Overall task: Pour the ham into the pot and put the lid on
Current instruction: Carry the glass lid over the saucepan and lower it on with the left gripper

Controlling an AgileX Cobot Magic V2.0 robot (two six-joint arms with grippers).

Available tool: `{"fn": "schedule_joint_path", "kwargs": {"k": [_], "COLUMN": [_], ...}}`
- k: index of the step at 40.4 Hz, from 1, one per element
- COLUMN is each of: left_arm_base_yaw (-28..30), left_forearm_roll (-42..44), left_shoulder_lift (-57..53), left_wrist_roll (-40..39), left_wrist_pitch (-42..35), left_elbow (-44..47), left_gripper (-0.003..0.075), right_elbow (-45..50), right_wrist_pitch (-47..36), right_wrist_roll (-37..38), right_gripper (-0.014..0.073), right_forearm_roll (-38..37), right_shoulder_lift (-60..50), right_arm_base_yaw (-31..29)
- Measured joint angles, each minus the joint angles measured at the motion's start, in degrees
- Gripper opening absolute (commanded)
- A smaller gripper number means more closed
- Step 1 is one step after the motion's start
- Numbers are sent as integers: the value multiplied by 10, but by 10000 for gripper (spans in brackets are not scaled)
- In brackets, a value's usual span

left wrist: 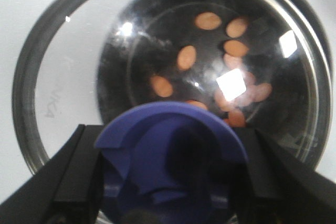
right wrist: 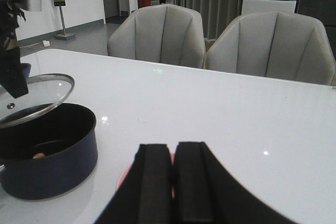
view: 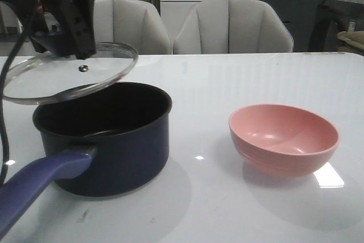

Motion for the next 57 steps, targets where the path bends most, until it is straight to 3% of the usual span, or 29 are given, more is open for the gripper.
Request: {"fn": "schedule_joint_path", "kwargs": {"k": [19, 57], "left_arm_base_yaw": [-27, -40], "left_forearm_roll": [-1, 0], "left_shoulder_lift": [77, 81], "left_wrist_roll": [0, 0], "left_wrist_pitch": [8, 7], "left_elbow": [-38, -43], "left_gripper": [291, 291], "right_elbow": [0, 0], "right_wrist_pitch": [0, 0], "right_wrist_roll": [0, 0], "right_gripper": [152, 152], "right_forearm_roll": [0, 0], "right_shoulder_lift": [0, 0], "right_arm_base_yaw": [0, 0]}}
